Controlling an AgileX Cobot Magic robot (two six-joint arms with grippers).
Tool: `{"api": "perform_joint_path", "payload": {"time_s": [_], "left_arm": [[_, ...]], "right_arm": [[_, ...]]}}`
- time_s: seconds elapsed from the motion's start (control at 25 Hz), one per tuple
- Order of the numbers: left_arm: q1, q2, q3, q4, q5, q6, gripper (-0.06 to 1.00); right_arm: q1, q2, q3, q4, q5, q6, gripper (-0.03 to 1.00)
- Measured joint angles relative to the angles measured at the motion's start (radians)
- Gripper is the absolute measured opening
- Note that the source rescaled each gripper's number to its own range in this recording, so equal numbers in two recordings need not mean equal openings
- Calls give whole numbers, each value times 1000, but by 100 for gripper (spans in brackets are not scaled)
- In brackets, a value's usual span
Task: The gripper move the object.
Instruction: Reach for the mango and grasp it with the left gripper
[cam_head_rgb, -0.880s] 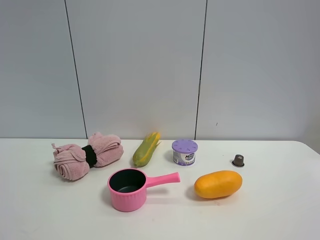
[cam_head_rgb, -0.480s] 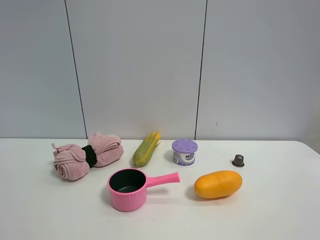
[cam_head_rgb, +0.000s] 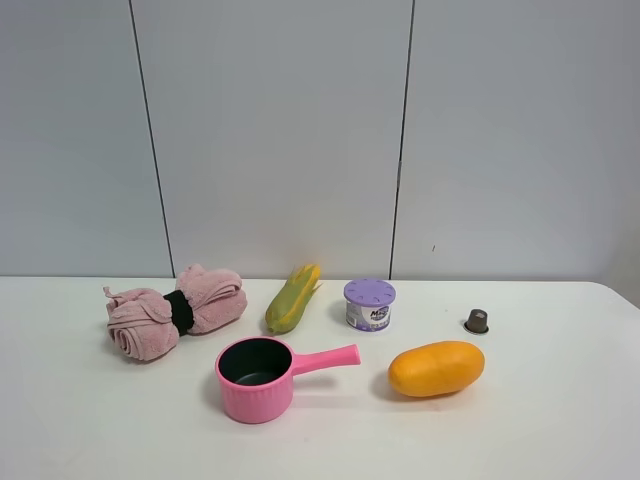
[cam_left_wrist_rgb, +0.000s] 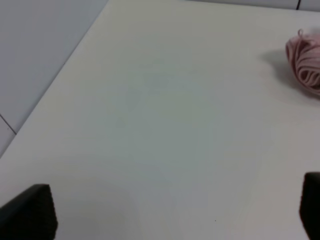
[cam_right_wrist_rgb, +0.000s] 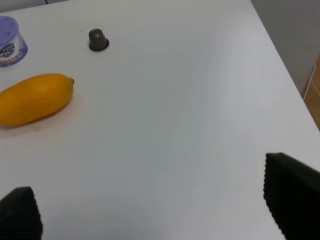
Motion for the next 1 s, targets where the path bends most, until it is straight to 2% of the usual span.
{"api": "perform_joint_path", "payload": {"time_s": [0.56,0.72,0.84,1.0], "left_arm": [[0,13,0,0,0,11,100],[0,151,-37,-6,0,54,100],[0,313,-114,-29,-11,84,100],[0,518,-254,-68,-78,100,100]], "right_arm": [[0,0,0,0,0,0,100],[0,0,0,0,-1,0,100],[0,0,0,0,-1,0,100],[0,0,0,0,-1,0,100]]}}
